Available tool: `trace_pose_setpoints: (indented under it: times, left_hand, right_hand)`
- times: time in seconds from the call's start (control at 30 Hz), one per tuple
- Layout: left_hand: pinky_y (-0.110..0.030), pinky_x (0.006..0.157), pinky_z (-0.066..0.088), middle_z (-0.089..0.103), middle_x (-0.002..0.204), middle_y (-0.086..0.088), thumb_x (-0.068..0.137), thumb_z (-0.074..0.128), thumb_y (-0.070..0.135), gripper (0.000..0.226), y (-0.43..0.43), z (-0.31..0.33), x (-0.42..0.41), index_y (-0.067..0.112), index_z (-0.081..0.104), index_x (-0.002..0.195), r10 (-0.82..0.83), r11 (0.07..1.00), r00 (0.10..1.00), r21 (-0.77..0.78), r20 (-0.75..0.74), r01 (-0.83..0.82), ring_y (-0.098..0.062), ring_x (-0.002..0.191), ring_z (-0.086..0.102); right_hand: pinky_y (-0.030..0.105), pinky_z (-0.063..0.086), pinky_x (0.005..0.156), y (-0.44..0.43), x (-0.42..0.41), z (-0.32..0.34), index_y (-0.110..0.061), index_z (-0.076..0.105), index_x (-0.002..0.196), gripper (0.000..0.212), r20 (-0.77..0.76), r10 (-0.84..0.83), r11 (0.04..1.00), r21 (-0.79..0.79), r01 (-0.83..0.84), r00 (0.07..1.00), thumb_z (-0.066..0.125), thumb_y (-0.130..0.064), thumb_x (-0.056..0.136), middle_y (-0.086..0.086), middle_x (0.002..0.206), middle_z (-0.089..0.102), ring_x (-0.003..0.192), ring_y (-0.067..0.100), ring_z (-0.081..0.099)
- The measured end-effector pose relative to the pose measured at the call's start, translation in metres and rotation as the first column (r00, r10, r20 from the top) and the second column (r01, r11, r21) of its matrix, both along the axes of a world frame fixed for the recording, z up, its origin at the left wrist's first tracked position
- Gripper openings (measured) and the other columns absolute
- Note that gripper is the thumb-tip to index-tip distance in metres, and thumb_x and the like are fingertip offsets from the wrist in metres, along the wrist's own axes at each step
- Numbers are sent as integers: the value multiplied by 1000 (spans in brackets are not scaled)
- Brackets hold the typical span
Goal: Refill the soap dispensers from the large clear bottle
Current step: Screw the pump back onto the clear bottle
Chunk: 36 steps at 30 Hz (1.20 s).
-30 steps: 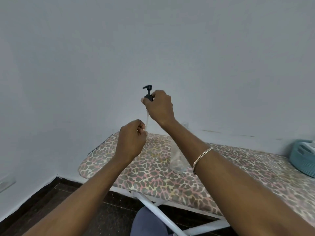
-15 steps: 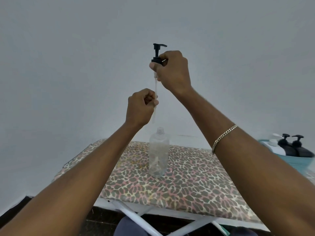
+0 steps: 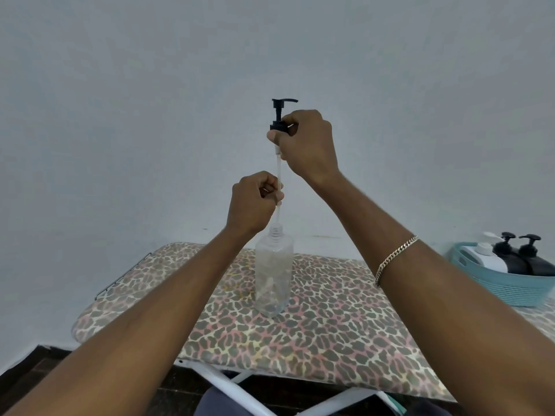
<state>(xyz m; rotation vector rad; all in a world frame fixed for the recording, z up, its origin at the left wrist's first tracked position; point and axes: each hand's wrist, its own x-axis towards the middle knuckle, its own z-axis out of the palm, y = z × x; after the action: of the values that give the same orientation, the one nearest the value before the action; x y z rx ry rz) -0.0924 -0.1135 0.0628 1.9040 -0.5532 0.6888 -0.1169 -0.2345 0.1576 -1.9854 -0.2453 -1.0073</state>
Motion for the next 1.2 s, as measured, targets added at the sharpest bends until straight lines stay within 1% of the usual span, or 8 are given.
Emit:
trace_pose_setpoints:
  times: [0.1,0.2,0.43,0.53,0.63,0.77,0.97,1.2]
  left_hand:
    - [-21,76,57,76,80,8,91,73,3,13,1,-14,1,16,75,91,-5,999,999,32,-35,6,-4,72,73]
    - [-29,85,60,77,89,7,91,79,18,5,5,-28,1,18,75,94,-4,995,998,99,-66,10,-5,82,72]
    - [-30,98,52,65,141,-2,80,81,61,84,10,-75,-26,15,56,146,84,990,975,128,-208,-59,-14,121,63]
    - [-32,97,49,60,146,-4,68,78,76,105,10,-97,-36,16,49,151,136,981,957,172,-258,-93,-20,126,60]
    - [-30,83,47,61,126,4,70,87,64,92,9,-112,-41,16,53,141,136,981,945,174,-297,-87,-14,110,58]
    - [-38,85,57,68,118,-1,78,89,46,63,6,-119,-36,14,59,123,171,981,936,139,-307,-134,-20,99,68]
    - [-26,75,55,70,112,7,80,88,46,59,-23,-100,-35,17,61,124,51,997,964,67,-263,-35,-5,88,69]
    - [-23,72,55,71,111,12,79,88,48,55,-81,-98,-38,22,62,121,-103,993,959,19,-265,112,-2,87,70]
  right_hand:
    - [49,64,82,-2,5,-17,-11,76,100,26,-32,0,1000,-9,0,999,76,-31,85,3,90,76,80,24,76]
    - [48,65,81,-8,8,-35,-11,77,100,23,-71,4,1000,1,-4,997,78,-30,86,1,87,77,79,21,76]
    - [42,66,79,-17,3,-77,-11,78,103,15,-166,87,996,38,-82,982,80,-21,92,-3,83,76,74,14,77]
    - [45,64,86,-17,1,-98,-18,79,100,12,-191,108,994,35,-103,976,82,-24,89,-9,85,76,82,14,76]
    - [42,63,89,-18,-5,-115,-19,80,105,15,-222,125,992,29,-122,967,81,-23,90,-18,86,73,85,6,74]
    - [32,60,93,-28,-11,-120,-23,80,106,15,-216,156,987,81,-141,964,80,-23,91,-16,92,77,91,5,76]
    - [9,50,82,-56,-23,-119,-21,79,113,23,-230,141,989,72,-127,963,82,-22,90,-15,97,78,92,-5,73]
    - [3,49,79,-120,-46,-120,-24,77,112,23,-257,89,995,70,-73,962,82,-19,90,-18,96,78,92,-7,73]
